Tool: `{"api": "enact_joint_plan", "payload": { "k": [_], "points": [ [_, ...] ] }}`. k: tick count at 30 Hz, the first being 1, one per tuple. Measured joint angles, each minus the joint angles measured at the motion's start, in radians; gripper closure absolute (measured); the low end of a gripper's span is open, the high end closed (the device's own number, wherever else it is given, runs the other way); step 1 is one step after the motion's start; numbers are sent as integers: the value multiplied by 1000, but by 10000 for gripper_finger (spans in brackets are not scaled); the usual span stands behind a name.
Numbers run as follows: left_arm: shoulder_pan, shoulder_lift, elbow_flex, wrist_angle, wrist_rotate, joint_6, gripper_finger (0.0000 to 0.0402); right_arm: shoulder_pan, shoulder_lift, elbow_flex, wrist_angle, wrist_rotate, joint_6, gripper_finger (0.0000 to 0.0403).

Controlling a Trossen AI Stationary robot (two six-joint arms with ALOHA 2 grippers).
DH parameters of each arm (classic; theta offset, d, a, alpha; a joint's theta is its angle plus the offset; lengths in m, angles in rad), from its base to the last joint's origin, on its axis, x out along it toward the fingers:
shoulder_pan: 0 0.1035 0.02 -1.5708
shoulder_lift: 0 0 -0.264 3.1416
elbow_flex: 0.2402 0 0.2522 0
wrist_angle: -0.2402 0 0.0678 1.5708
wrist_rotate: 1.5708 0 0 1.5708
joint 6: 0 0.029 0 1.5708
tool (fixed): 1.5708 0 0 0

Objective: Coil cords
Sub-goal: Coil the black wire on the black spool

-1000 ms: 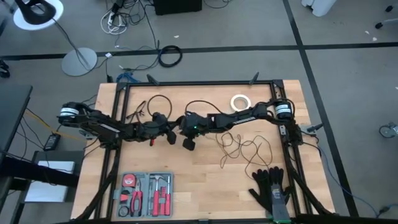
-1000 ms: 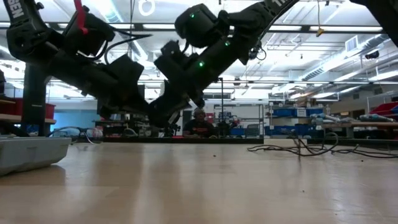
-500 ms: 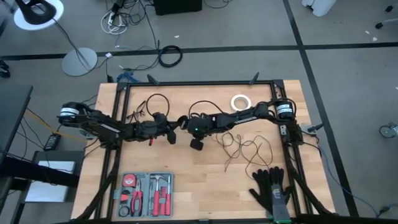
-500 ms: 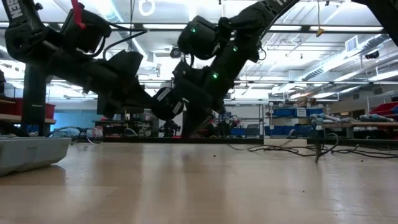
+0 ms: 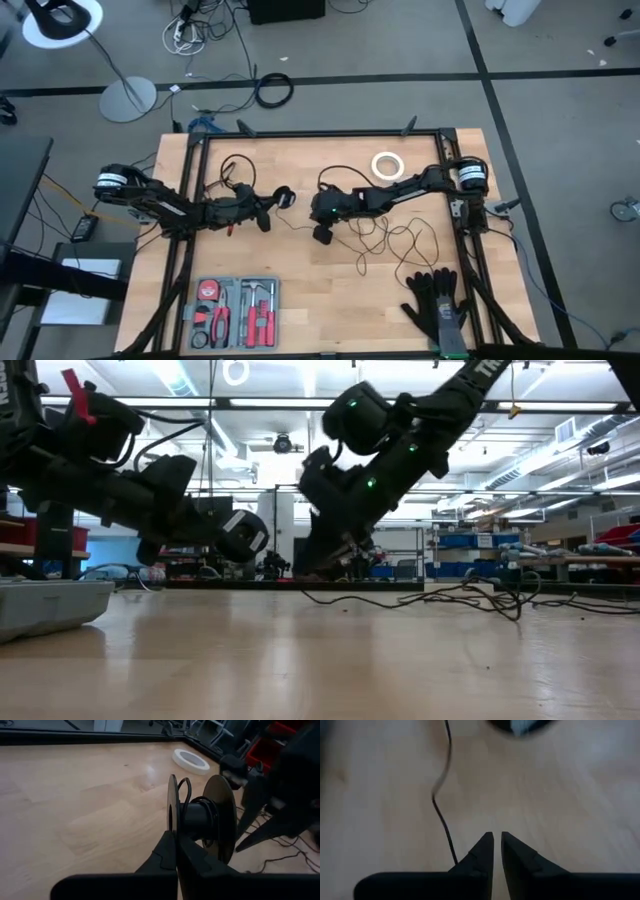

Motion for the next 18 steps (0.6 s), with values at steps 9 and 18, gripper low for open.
{"api": "enact_joint_plan", "payload": {
  "k": [9,18],
  "points": [
    [0,0,1,6,-7,26,401,5,52,-69,273,-77,61,361],
    [0,0,0,-5,-7,26,401,22,69,-65,289,-86,29,333]
  ]
}}
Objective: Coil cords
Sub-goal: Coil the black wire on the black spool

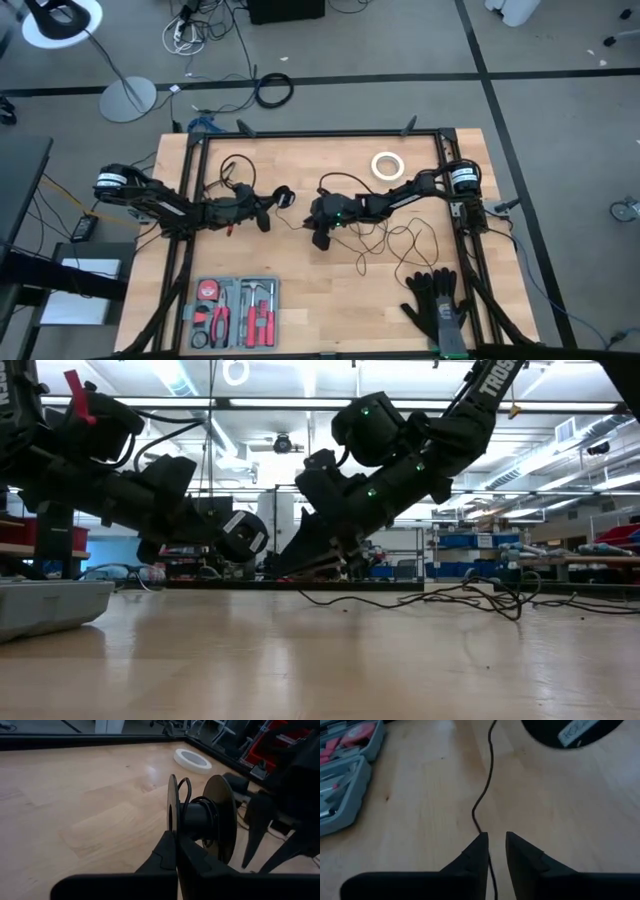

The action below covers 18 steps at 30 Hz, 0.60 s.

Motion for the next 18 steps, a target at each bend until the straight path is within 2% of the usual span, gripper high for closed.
{"api": "enact_joint_plan", "payload": {
  "k": [12,18],
  "points": [
    [0,0,0,2,0,-1,401,11,0,0,-39,-8,-1,327],
    [0,0,0,16,0,-2,401,12,0,0,-87,11,-20,343]
  ]
}}
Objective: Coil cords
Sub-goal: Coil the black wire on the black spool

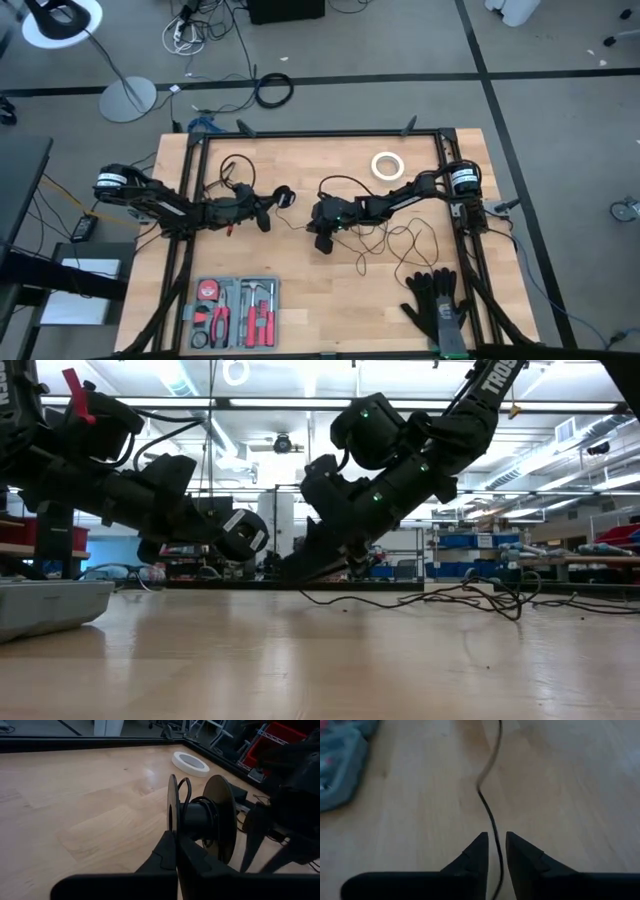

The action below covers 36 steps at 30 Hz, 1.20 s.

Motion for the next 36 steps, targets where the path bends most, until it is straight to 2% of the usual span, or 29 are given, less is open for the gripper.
{"api": "enact_joint_plan", "payload": {
  "k": [3,5,9,16,23,27,30,36],
  "points": [
    [0,0,0,-3,0,-4,401,0,0,0,-23,15,2,383],
    [0,0,0,-3,0,-4,401,0,0,0,-28,28,2,395],
    [0,0,0,-4,32,-3,401,-9,-32,0,-100,78,21,399],
    [0,0,0,6,87,31,401,-80,-140,0,-373,162,91,401],
    [0,0,19,-9,167,110,401,-129,-223,0,-393,194,82,402],
    [0,0,63,-109,185,135,401,-146,-271,0,-351,195,73,402],
    [0,0,115,-254,172,135,401,-150,-293,8,-309,194,71,402],
    [0,0,235,-491,78,145,401,-128,-294,90,-309,188,0,403]
  ]
}}
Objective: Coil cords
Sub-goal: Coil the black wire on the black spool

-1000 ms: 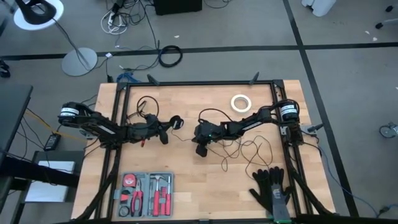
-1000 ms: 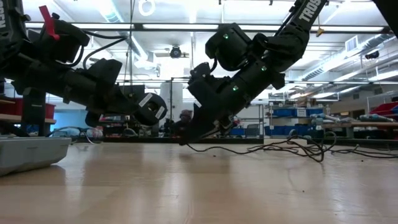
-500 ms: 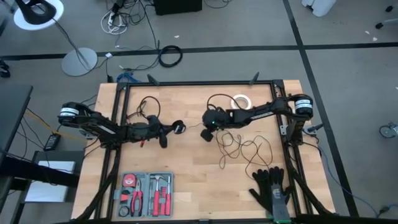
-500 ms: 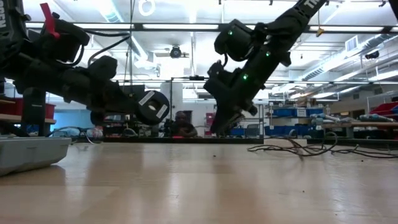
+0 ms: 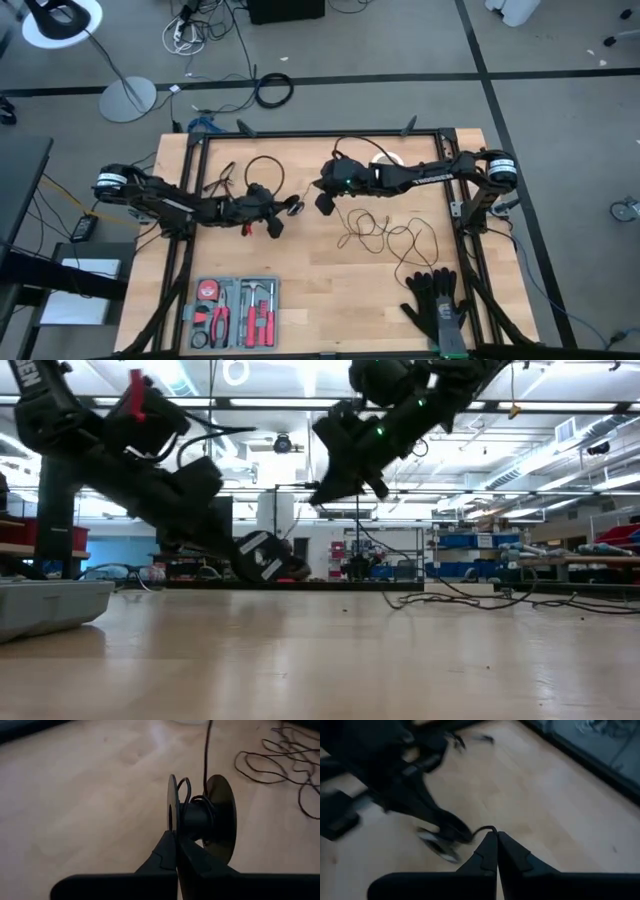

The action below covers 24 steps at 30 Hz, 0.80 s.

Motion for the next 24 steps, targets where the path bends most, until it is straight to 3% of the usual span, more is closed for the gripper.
{"api": "enact_joint_plan", "payload": {
  "k": [12,24],
  "points": [
    [0,0,155,-18,-22,114,401,66,0,57,34,1,-61,403],
    [0,0,206,-18,-51,85,401,121,0,57,67,1,-85,403]
  ]
}}
